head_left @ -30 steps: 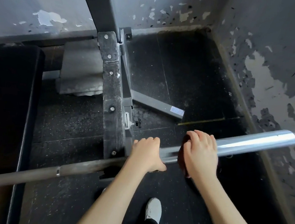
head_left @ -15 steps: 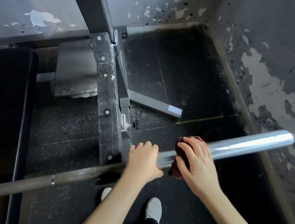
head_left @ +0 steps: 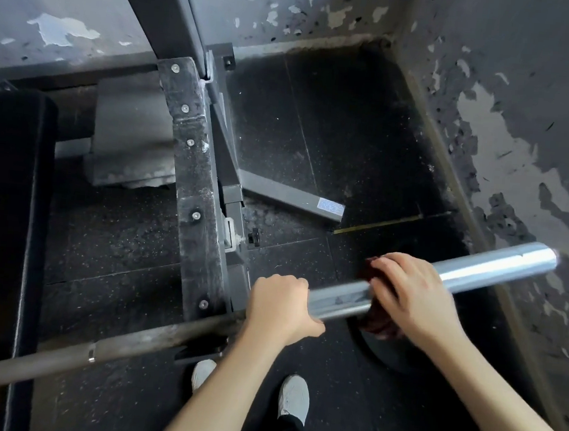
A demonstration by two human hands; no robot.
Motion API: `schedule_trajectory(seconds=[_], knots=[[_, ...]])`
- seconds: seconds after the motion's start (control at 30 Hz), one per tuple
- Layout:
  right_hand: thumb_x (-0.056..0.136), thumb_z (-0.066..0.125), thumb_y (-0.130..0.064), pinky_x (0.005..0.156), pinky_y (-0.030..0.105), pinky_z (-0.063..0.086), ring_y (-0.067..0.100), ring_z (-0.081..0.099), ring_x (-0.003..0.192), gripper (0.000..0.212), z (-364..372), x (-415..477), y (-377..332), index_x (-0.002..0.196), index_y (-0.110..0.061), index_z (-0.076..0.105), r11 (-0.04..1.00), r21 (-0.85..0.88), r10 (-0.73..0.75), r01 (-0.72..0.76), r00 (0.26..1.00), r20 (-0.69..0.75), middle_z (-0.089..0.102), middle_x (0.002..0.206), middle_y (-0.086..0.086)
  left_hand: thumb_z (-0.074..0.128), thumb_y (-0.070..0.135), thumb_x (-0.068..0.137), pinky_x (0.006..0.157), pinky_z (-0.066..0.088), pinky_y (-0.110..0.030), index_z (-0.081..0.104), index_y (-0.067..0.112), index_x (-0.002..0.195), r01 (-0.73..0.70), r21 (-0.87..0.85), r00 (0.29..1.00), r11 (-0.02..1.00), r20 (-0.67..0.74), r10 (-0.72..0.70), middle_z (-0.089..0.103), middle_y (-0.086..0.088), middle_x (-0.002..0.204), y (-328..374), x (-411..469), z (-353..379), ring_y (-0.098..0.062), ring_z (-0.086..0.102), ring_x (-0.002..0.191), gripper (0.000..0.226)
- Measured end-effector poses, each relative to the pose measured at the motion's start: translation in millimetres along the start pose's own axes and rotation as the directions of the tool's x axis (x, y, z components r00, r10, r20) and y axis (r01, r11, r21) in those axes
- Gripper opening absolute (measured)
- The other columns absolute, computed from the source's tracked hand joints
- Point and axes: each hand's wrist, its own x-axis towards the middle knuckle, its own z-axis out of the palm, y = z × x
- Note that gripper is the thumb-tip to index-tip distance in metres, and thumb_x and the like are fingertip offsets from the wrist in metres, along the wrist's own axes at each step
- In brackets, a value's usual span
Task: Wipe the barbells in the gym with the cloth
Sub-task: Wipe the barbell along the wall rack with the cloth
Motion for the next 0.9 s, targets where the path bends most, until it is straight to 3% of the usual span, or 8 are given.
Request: schedule_trajectory(seconds=[0.13,0.27,0.37,0.57,0.67,0.77,0.83,0.9], knots=[[0.091,0.042,-0.041,0.091,0.042,0.042,0.031,0.059,0.096,0.039,11,10,-15,0.100,-0.012,0.067,0.944,0.063,0.330,-0.325,0.936,-0.125,0.065,0.104,0.005,0.060,0.060,0.075,0.062,0.037,-0.029,0.047,0.021,0.085,-0.015,-0.002,1.000,1.000,-0.011,0.015,0.059,0.005,0.084,-2,0,0,-0.019,0.057,0.078,0.042],[0.086,0.060,-0.046,0.103,0.049,0.043,0.029,0.051,0.118,0.048,15,-22,-40,0.120,-0.012,0.060,0.998,0.057,-0.006,0.009,0.999,-0.037,0.058,0.126,0.010,0.061,0.062,0.074,0.064,0.037,-0.030,0.047,0.020,0.085,0.000,0.009,0.999,1.000,-0.035,0.000,0.059,0.004,0.084,-1,-1,2,-0.020,0.056,0.078,0.046],[0.081,0.072,-0.033,0.086,0.051,0.054,0.035,0.059,0.106,0.051,-6,-11,-17,0.125,-0.017,0.052,0.983,0.038,-0.180,0.178,0.981,0.066,0.059,0.120,0.014,0.060,0.060,0.076,0.066,0.037,-0.031,0.049,0.018,0.085,0.010,0.038,0.996,0.999,-0.088,-0.007,0.058,0.005,0.081,1,-4,7,-0.019,0.054,0.076,0.044],[0.070,0.074,0.013,0.095,0.015,0.031,0.023,0.049,0.108,0.052,-59,12,-24,0.118,0.001,0.058,0.971,0.225,0.157,-0.076,0.916,-0.369,0.060,0.113,0.018,0.054,0.065,0.080,0.075,0.043,-0.033,0.055,0.018,0.098,0.010,0.101,0.994,0.995,-0.111,0.002,0.063,0.003,0.093,2,-4,10,-0.020,0.058,0.087,0.051],[0.078,0.075,-0.017,0.111,0.035,0.033,0.027,0.047,0.125,0.041,-21,-8,-32,0.114,-0.003,0.062,0.981,0.192,-0.004,0.034,0.988,-0.154,0.054,0.128,0.015,0.058,0.064,0.078,0.067,0.038,-0.031,0.052,0.018,0.090,0.020,0.081,0.994,0.997,-0.113,-0.011,0.061,0.004,0.087,2,-5,9,-0.019,0.055,0.080,0.048],[0.081,0.062,-0.044,0.097,0.046,0.047,0.028,0.057,0.112,0.043,-4,-15,-20,0.106,-0.009,0.068,0.986,0.163,-0.038,0.043,0.999,-0.035,0.062,0.116,0.009,0.060,0.060,0.077,0.066,0.034,-0.031,0.048,0.019,0.086,0.037,0.067,0.989,0.997,-0.146,-0.027,0.055,0.005,0.081,4,-7,10,-0.018,0.047,0.074,0.045],[0.079,0.060,-0.047,0.082,0.041,0.048,0.028,0.058,0.091,0.039,-9,-1,-10,0.091,-0.011,0.067,0.990,0.132,0.054,-0.040,0.993,-0.107,0.062,0.095,0.003,0.060,0.060,0.078,0.066,0.033,-0.031,0.049,0.018,0.087,0.038,0.066,0.987,0.997,-0.161,-0.027,0.053,0.005,0.080,4,-8,12,-0.018,0.046,0.075,0.044],[0.077,0.057,-0.049,0.087,0.039,0.040,0.023,0.052,0.093,0.035,-9,6,-16,0.082,-0.015,0.060,0.954,0.212,0.243,-0.213,0.961,-0.129,0.056,0.097,0.000,0.060,0.060,0.078,0.066,0.032,-0.031,0.052,0.018,0.088,0.033,0.065,0.987,0.997,-0.157,-0.022,0.053,0.005,0.080,4,-9,13,-0.018,0.049,0.076,0.045]])
